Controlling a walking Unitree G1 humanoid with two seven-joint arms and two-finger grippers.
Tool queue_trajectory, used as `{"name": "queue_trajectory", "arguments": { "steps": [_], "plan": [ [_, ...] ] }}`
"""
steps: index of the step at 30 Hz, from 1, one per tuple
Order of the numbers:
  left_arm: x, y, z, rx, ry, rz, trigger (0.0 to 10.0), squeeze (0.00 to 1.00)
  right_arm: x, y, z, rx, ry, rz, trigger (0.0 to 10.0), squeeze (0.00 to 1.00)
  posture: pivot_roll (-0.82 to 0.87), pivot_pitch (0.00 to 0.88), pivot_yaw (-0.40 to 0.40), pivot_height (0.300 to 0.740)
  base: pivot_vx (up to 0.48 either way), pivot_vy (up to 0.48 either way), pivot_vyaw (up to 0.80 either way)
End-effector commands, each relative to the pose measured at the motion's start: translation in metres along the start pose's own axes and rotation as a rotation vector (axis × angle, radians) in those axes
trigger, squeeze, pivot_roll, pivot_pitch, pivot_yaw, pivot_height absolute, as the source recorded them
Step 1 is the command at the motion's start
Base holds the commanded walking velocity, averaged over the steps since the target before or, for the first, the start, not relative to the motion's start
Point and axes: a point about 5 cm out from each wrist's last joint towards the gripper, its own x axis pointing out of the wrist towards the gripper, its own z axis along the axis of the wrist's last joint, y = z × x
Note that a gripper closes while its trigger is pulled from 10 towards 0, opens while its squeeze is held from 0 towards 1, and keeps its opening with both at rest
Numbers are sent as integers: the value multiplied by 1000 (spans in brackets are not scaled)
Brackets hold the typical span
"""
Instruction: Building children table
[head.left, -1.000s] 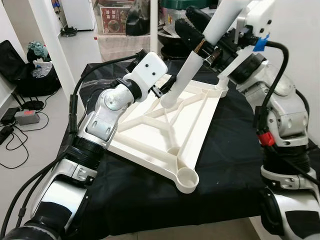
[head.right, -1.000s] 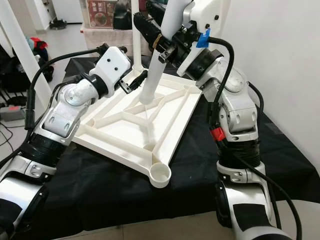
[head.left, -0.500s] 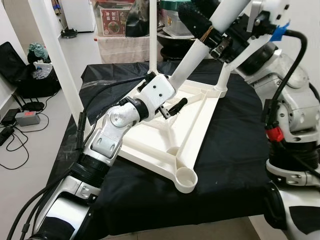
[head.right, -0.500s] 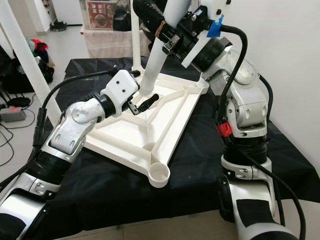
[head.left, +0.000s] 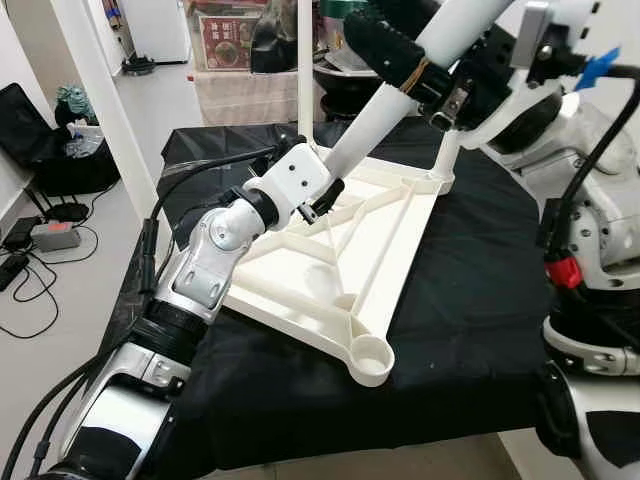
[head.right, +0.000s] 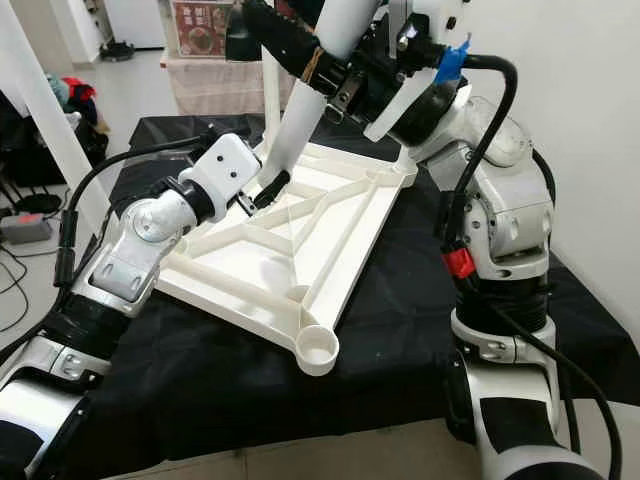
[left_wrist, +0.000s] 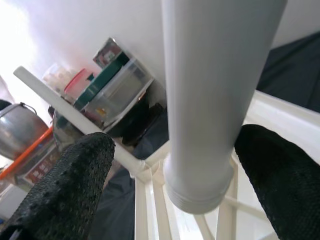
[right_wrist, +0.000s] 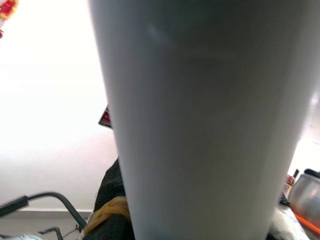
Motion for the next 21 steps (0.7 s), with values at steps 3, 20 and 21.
{"name": "queue_trajectory", "arguments": {
  "steps": [3,20,21],
  "plan": [
    [-1,-4,-5,91,-5,-13,10000,0,0,2,16,12,-51,41,10000,0,-137,0,-2,740,0,0,0],
    [1,-8,-4,155,-71,-3,0,0,-1,8,21,80,-66,71,10000,0,-150,0,-2,740,0,0,0],
    [0,-8,-3,157,-75,0,0,0,-1,8,21,82,-62,68,10000,0,-149,0,-5,740,0,0,0]
  ]
}}
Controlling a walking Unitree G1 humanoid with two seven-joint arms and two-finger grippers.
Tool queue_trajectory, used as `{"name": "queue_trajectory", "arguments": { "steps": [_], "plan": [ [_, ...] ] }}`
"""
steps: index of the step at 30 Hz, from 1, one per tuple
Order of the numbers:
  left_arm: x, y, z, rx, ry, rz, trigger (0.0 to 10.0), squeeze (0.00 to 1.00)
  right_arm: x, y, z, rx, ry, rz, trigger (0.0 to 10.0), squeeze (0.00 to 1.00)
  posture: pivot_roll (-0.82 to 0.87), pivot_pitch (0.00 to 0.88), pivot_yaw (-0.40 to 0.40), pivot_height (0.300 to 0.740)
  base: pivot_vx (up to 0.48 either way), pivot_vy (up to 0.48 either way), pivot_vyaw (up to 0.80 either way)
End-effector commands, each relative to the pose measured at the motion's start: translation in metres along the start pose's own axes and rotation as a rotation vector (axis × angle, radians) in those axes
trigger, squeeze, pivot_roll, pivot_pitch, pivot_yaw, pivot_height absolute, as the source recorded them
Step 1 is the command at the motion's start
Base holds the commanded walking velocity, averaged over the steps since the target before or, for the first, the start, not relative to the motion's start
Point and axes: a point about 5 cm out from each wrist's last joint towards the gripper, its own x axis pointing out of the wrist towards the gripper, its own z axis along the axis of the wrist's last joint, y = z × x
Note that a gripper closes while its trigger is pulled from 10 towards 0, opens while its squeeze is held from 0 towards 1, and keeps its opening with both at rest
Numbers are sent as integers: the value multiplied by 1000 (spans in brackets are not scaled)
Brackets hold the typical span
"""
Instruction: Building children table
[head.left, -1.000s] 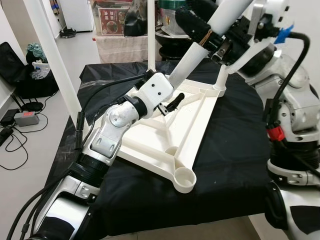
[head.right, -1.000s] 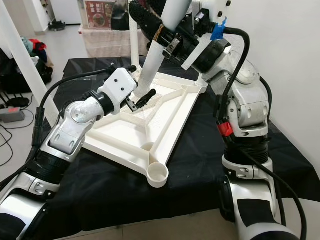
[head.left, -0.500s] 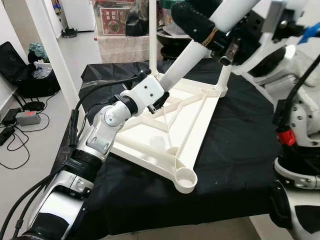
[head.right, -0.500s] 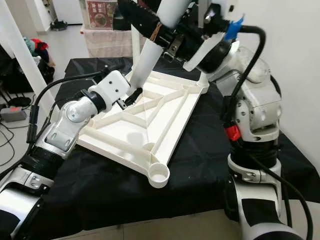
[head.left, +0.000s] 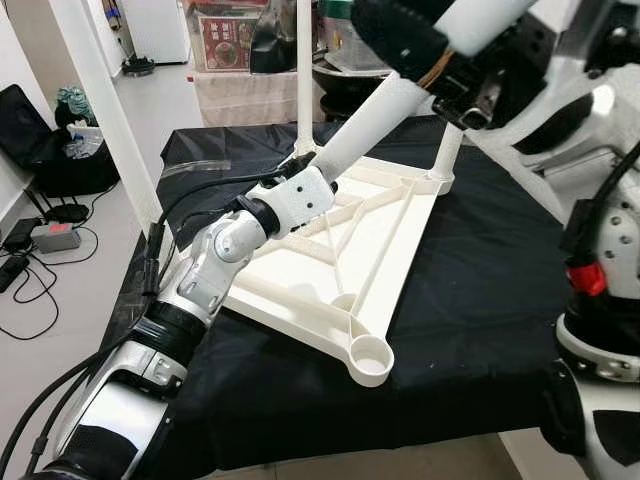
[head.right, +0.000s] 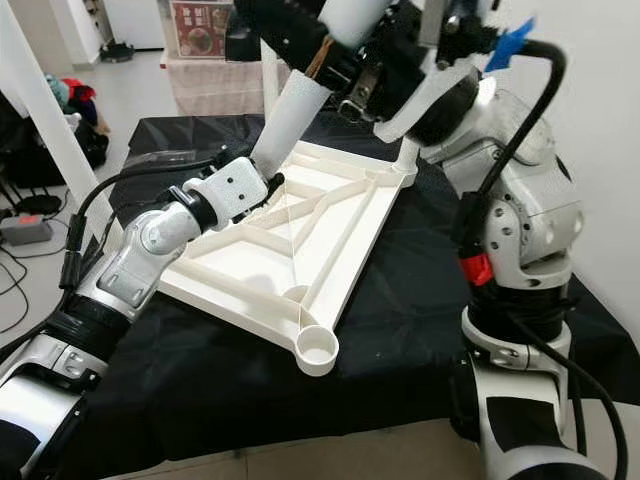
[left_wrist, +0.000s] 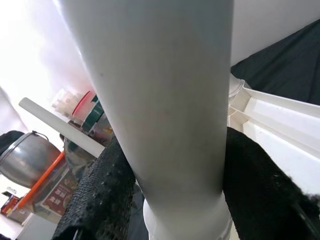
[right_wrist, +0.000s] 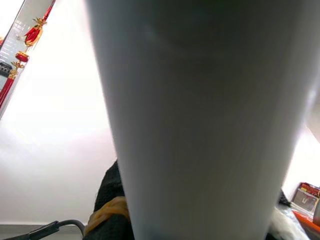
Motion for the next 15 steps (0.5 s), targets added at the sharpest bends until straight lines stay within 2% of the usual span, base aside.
{"name": "queue_trajectory", "arguments": {
  "steps": [1,3,4,5,6,9,10,11,12,13,14,15],
  "plan": [
    [0,4,0,34,1,19,0,0,3,3,5,12,-10,21,10000,0,-149,0,-5,740,0,0,0],
    [0,6,1,35,-10,26,0,0,2,2,3,19,7,-1,10000,0,-144,0,-7,740,0,0,0],
    [-1,7,3,27,-20,24,0,0,2,-1,0,59,5,-34,10000,282,-143,0,-8,740,0,0,0],
    [-2,9,4,21,-26,21,0,0,2,-2,-2,90,2,-57,10000,282,-143,0,-8,740,0,0,0],
    [-3,10,7,-5,-40,13,0,0,2,-4,-5,110,2,-65,10000,1000,-137,0,-11,740,0,0,0],
    [-4,11,9,-22,-51,7,0,0,3,-4,-7,122,3,-67,10000,1000,-137,0,-11,740,0,0,0],
    [-6,11,12,-73,-64,-27,0,0,2,-6,-10,123,19,-78,10000,1000,-133,0,-12,740,0,0,0],
    [-6,11,12,-73,-64,-27,0,0,2,-6,-10,123,19,-78,10000,1000,-133,0,-12,740,0,0,0],
    [-12,11,17,-207,-82,-97,0,0,-2,-10,-16,128,42,-96,10000,1000,-126,0,-14,740,0,0,0],
    [-12,11,17,-207,-82,-97,0,0,-2,-10,-16,128,42,-96,10000,1000,-126,0,-14,740,0,0,0],
    [-20,12,22,-350,-110,-183,0,0,-9,-14,-22,126,77,-118,10000,1000,-122,0,-16,740,0,0,0],
    [-37,13,33,-560,-175,-365,0,0,-26,-21,-32,126,142,-135,10000,1000,-113,0,-16,740,0,0,0]
  ]
}}
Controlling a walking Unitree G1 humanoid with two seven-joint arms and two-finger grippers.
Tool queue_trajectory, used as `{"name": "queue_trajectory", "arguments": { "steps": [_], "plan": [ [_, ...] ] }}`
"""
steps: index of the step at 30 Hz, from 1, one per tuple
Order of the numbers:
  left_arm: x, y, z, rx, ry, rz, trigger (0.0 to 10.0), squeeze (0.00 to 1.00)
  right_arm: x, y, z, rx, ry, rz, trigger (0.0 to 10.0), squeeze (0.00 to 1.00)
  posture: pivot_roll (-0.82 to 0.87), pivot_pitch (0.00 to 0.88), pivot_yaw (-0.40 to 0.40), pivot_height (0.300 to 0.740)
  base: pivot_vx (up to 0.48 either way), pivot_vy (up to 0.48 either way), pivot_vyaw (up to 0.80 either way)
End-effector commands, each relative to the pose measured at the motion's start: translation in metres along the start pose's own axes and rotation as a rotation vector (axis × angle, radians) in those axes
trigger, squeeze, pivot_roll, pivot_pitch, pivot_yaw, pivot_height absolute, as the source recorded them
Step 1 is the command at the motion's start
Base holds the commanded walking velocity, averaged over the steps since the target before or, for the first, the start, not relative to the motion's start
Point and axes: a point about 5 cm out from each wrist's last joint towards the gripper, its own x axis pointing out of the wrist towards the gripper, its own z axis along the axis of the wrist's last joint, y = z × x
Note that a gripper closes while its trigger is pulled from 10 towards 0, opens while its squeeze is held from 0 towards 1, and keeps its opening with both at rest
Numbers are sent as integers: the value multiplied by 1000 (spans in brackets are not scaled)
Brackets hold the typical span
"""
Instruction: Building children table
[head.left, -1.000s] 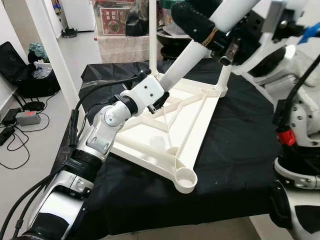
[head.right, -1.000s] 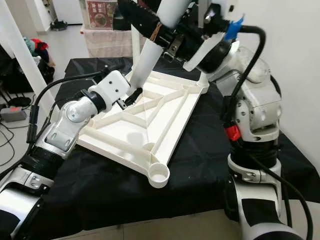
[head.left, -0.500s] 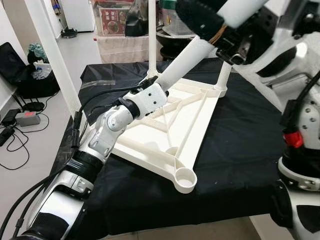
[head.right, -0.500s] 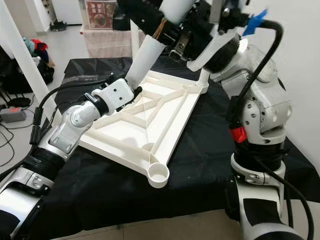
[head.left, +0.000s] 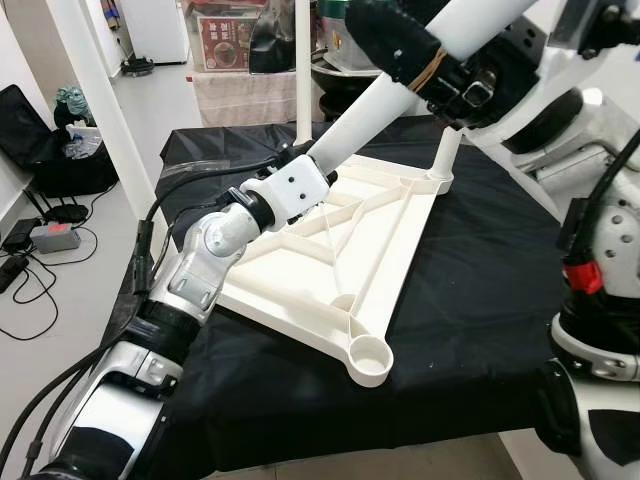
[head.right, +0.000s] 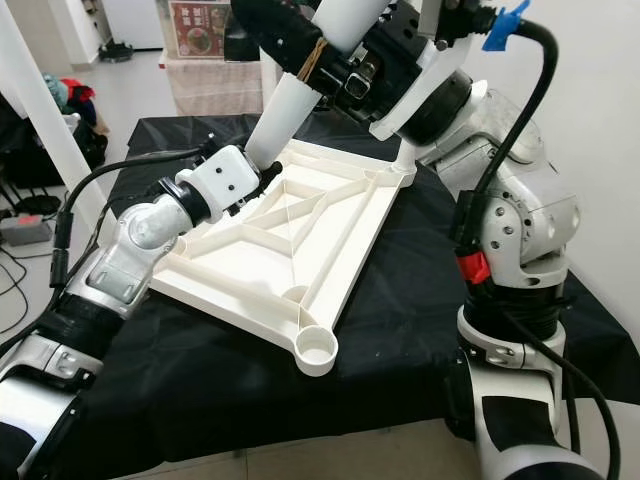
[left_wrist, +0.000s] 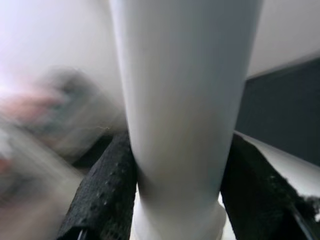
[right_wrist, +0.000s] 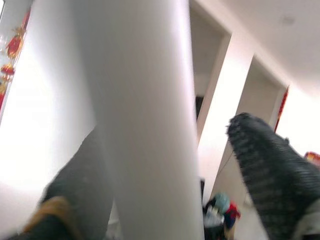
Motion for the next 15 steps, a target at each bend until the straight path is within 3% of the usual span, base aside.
{"name": "queue_trajectory", "arguments": {
  "steps": [1,2,3,4,6,7,9,12,15],
  "plan": [
    [-13,-3,15,-169,-66,-164,0,0,-16,-12,-11,3,63,-51,10000,1000,-113,0,-16,740,0,0,0],
    [-13,-3,15,-169,-66,-164,0,0,-16,-12,-11,3,63,-51,10000,1000,-113,0,-16,740,0,0,0],
    [-19,-5,17,-245,-68,-224,0,0,-22,-15,-15,15,89,-57,10000,1000,-109,0,-18,740,0,0,0],
    [-19,-5,17,-245,-68,-224,0,0,-22,-15,-15,15,89,-57,10000,1000,-109,0,-18,740,0,0,0],
    [-33,-8,24,-433,-87,-341,0,0,-36,-13,-27,31,159,-22,10000,1000,-106,0,-15,740,0,0,0],
    [-33,-8,24,-433,-87,-341,0,0,-36,-13,-27,31,159,-22,10000,1000,-106,0,-15,740,0,0,0],
    [-47,-14,28,-590,-94,-497,0,0,-46,-5,-39,107,194,41,10000,1000,-103,0,-15,740,0,0,0],
    [-54,-16,27,-639,-82,-563,0,0,-51,-1,-44,133,215,69,10000,1000,-103,0,-15,740,0,0,0],
    [-65,-18,24,-674,-49,-654,0,0,-58,15,-54,221,261,192,10000,1000,-109,0,-12,740,0,0,0]
  ]
}}
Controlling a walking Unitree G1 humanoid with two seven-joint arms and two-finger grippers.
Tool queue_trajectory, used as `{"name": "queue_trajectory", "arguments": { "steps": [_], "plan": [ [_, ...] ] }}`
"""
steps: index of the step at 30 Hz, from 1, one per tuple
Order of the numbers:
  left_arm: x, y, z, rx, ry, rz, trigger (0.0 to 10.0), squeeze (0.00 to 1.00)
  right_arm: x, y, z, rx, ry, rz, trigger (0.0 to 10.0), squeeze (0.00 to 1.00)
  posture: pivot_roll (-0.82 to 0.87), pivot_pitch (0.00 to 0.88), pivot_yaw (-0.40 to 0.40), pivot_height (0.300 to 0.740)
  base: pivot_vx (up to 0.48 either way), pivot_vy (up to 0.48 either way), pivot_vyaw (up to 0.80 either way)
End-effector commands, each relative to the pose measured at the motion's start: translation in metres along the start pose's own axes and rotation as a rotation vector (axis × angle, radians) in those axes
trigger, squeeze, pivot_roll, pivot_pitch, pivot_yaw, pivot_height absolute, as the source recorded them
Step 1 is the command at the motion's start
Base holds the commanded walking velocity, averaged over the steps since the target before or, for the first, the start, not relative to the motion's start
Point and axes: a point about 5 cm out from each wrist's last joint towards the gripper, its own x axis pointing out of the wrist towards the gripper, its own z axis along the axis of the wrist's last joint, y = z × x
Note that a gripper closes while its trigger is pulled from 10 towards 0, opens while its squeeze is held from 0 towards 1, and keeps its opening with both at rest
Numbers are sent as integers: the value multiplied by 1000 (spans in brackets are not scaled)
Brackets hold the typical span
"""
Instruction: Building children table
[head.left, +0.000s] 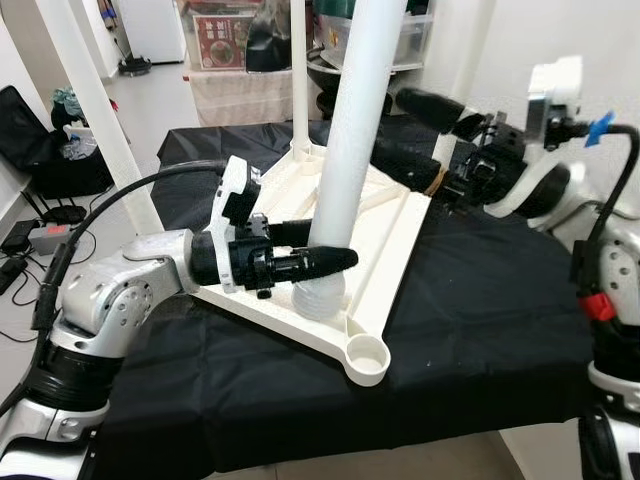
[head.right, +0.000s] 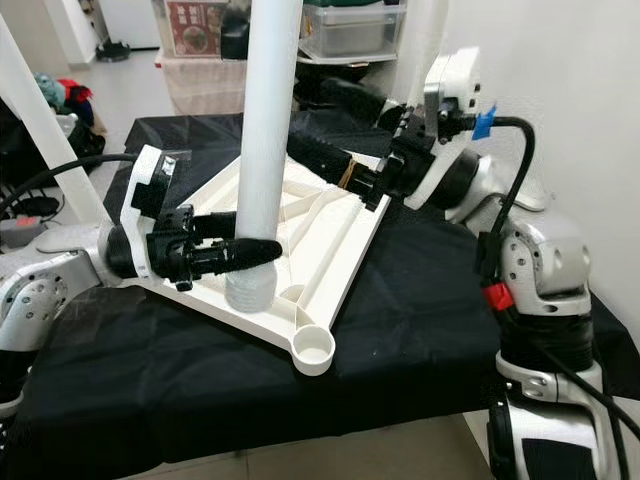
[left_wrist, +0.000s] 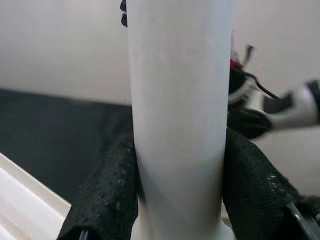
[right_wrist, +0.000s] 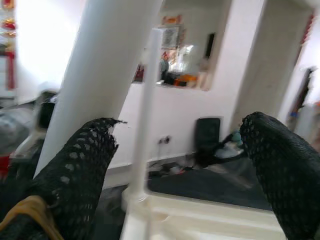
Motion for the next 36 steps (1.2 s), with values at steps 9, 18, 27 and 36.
{"name": "queue_trajectory", "arguments": {
  "steps": [9,18,27,36],
  "plan": [
    [-7,-10,8,-18,59,-98,0,0,6,23,-15,186,36,245,10000,1000,-120,6,-19,740,0,0,0],
    [-6,-12,10,33,102,-58,0,0,15,52,-21,402,-3,382,10000,114,-128,25,-21,740,0,0,0],
    [0,-16,7,45,112,-81,0,0,40,52,-11,424,-77,321,10000,0,-137,30,-21,740,0,0,0],
    [6,-17,6,45,106,-97,0,0,52,60,-5,370,-69,319,10000,0,-141,23,-20,740,0,0,0]
  ]
}}
